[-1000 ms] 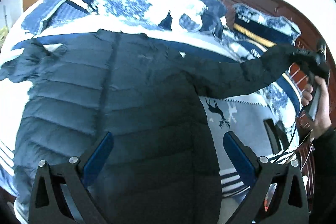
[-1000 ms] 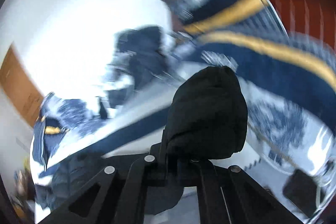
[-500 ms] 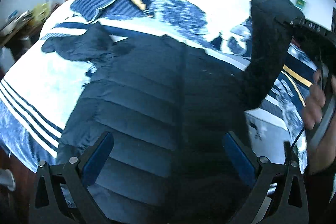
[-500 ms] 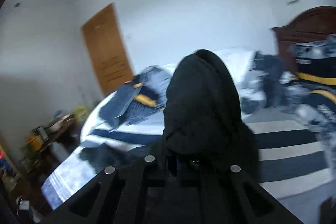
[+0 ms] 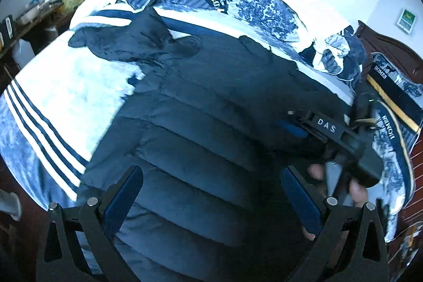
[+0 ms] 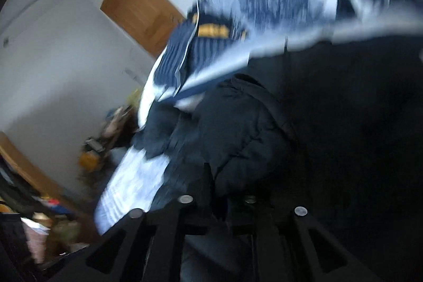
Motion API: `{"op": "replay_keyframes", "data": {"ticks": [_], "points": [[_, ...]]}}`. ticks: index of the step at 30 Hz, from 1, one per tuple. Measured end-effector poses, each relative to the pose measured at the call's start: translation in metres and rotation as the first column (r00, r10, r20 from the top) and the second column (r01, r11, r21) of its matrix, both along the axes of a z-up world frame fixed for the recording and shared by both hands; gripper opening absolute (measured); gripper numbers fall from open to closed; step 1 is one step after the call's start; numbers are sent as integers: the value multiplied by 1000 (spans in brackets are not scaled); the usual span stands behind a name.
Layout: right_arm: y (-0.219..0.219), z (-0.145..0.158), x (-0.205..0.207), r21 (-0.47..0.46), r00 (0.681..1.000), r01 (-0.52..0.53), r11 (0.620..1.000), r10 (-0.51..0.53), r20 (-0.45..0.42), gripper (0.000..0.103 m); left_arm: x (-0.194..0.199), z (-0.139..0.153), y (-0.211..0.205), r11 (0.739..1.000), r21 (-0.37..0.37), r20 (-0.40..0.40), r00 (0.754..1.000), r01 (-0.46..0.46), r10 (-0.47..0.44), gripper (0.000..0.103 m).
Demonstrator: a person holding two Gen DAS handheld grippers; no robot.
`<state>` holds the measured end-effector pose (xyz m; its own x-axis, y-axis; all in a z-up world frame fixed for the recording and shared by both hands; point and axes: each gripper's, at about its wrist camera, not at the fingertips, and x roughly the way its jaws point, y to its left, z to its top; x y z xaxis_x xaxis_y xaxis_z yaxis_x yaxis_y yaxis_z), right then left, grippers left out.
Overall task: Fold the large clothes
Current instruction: 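Lift the held sleeve and fold it across the jacket body with the right tool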
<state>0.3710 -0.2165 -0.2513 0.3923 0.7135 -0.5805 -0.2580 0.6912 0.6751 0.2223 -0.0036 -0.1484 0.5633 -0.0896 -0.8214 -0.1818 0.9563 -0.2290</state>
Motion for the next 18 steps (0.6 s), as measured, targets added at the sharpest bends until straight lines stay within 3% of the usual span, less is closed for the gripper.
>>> {"op": "replay_keyframes", "data": {"ticks": [1,2,4,8,12,13,18], "points": [[2,-5,-1,31,999,-33,999,34,-35,67,1,0,-5,1000,-19,-4,1000,1,-1,103],[-2,-5,0,73,996,-65,995,69,-51,82,2,0,-11,999,-36,-8,1000,-2,1,103],[-24,12,-3,168,997,-82,982,83,0,82,1,1,-21,999,-52,-13,1000,-1,1,103],[-104,40,-12,273,992,65,960,-92,87,82,1,-2,-41,999,-39,-20,1000,3,-4,103],[-177,26,-33,265,935,335,904,-355,29,82,16,-26,-52,996,-82,-72,997,-24,18,103],[-198,15,-37,252,911,403,880,-411,-22,82,21,-31,-54,996,-86,-79,997,-28,21,103],[-263,-17,-52,248,828,561,789,-535,-169,81,65,-66,-52,993,-97,-124,990,-74,61,103]]}}
